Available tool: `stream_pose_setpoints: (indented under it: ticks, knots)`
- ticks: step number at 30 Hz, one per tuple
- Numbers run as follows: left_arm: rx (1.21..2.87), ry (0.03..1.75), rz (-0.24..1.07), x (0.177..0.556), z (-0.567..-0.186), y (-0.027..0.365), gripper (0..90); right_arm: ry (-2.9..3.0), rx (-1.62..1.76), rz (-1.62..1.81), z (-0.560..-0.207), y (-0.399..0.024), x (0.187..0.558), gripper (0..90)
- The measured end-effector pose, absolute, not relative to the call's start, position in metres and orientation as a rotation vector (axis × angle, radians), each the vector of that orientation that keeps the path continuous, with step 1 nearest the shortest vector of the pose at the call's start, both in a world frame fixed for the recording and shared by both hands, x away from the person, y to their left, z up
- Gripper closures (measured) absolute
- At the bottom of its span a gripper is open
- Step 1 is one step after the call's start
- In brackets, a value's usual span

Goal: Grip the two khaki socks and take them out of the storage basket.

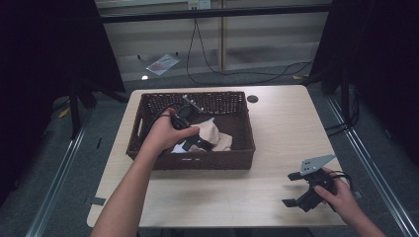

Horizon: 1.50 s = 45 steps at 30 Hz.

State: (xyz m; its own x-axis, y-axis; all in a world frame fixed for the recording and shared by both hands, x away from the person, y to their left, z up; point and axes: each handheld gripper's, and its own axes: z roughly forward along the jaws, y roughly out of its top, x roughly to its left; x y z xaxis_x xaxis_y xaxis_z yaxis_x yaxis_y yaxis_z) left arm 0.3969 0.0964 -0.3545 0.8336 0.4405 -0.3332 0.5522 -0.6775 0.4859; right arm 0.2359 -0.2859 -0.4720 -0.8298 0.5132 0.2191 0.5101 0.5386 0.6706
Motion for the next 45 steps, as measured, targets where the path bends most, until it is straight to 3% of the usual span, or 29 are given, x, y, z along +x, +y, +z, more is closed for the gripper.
stream_pose_setpoints:
  ticks: [23, 32, 45]
  knots:
    - [2.394, 0.903, -0.159, 0.442, -0.380, 0.098, 7.0, 2.756, 0.916, 1.202, -0.472, -0.286, 0.236, 2.3]
    - [2.429, 0.946, -0.085, 0.451, -0.395, 0.101, 23.6, 2.757, 0.915, 1.201, -0.472, -0.285, 0.236, 2.3]
    - [2.475, 0.935, -0.082, 0.457, -0.416, 0.098, 32.5, 2.758, 0.907, 1.207, -0.472, -0.286, 0.236, 2.3]
